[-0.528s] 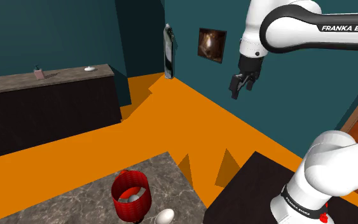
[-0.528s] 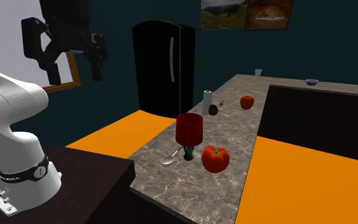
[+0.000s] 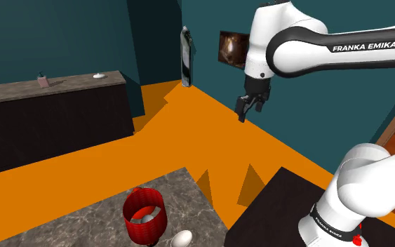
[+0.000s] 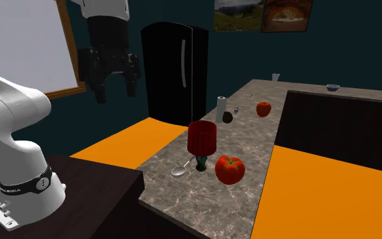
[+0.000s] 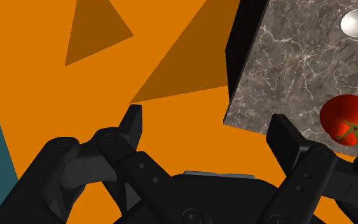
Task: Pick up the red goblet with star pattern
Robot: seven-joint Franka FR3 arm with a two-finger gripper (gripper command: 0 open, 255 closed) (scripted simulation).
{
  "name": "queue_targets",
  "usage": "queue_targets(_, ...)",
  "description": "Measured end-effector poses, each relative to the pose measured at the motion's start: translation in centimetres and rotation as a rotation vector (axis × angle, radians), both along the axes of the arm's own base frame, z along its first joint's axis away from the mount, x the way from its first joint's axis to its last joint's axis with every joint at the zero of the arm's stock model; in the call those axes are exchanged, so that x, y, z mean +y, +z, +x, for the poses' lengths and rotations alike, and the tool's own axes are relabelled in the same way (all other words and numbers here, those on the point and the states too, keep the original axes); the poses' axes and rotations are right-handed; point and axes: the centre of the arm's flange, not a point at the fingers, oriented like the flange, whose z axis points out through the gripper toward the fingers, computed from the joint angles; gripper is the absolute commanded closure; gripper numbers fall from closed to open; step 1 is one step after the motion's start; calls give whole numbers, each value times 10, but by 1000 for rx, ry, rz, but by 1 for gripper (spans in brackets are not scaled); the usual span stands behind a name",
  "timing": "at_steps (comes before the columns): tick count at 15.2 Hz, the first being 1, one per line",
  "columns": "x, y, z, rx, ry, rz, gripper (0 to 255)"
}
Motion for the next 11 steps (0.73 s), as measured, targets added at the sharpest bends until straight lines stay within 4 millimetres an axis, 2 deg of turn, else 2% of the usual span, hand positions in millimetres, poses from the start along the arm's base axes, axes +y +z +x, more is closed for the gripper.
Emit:
queue_targets(3,32,-27,12,2,0,6,0)
queue_targets(11,112,-78,37,7,0,23,0)
